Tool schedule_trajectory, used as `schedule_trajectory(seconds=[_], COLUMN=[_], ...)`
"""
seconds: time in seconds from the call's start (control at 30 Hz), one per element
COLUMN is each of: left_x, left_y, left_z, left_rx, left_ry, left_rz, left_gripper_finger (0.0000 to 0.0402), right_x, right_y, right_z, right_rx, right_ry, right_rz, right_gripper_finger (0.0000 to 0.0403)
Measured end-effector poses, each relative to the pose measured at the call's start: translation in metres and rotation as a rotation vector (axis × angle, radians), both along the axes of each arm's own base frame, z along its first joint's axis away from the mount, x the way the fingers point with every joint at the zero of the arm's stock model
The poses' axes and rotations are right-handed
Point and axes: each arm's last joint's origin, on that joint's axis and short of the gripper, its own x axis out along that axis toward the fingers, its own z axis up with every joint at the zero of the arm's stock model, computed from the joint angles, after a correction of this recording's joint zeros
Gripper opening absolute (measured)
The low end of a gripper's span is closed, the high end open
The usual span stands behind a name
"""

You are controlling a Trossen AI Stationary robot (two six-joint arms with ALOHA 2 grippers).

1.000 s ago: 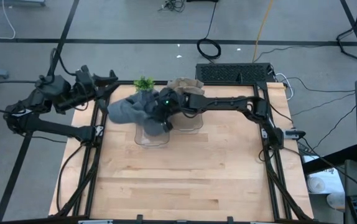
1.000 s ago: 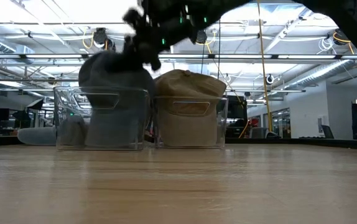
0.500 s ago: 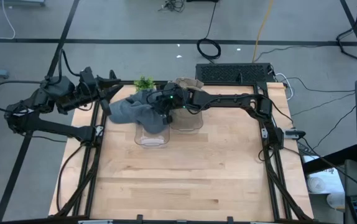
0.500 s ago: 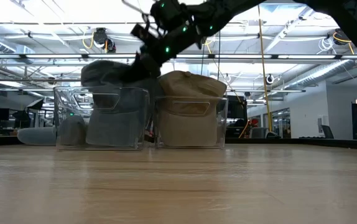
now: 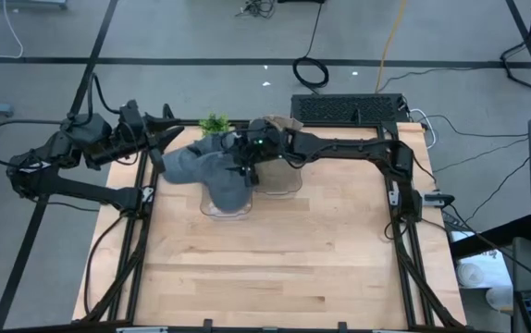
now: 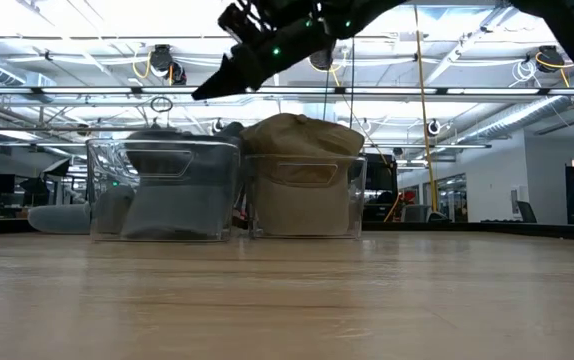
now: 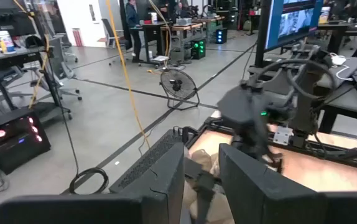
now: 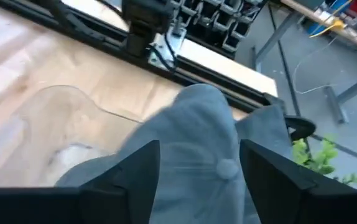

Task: Pick & Place hat
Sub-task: Put the blue cap into the left transparent bin

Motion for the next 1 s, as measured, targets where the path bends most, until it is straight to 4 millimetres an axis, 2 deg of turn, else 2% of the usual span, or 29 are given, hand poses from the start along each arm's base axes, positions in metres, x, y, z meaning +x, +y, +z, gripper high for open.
schedule_trajectory(seconds=[0.13, 0.2, 0.3, 0.4, 0.6, 0.7, 0.83, 1.0], left_x=[0.0, -0.001, -0.003, -0.005, -0.01, -0.014, -0.022, -0.027], left_y=[0.0, 0.0, 0.002, 0.002, 0.002, 0.002, 0.001, 0.001], left_z=[0.0, 0.0, 0.001, 0.001, 0.0, -0.007, -0.022, -0.036], left_rx=[0.0, 0.009, -0.003, -0.008, -0.027, -0.081, -0.164, -0.264], left_ry=[-0.001, 0.002, -0.012, -0.02, -0.028, 0.018, 0.134, 0.239], left_rz=[0.005, 0.013, 0.067, 0.088, 0.099, 0.109, 0.139, 0.198], left_gripper_finger=[0.0108, 0.0108, 0.0108, 0.0108, 0.0114, 0.0139, 0.0194, 0.0249], right_x=[-0.005, -0.017, -0.022, -0.036, -0.06, -0.077, -0.096, -0.119], right_y=[0.005, 0.007, 0.008, 0.011, 0.019, 0.024, 0.028, 0.033], right_z=[0.025, 0.042, 0.061, 0.077, 0.11, 0.119, 0.13, 0.141], right_rx=[0.067, 0.113, 0.128, 0.176, 0.141, 0.12, 0.096, 0.169], right_ry=[-0.098, -0.11, -0.184, -0.186, -0.241, -0.192, -0.151, -0.107], right_rz=[-0.028, -0.05, -0.059, -0.119, -0.203, -0.278, -0.333, -0.374], right_gripper_finger=[0.0215, 0.0215, 0.0216, 0.022, 0.0242, 0.0258, 0.0272, 0.0273])
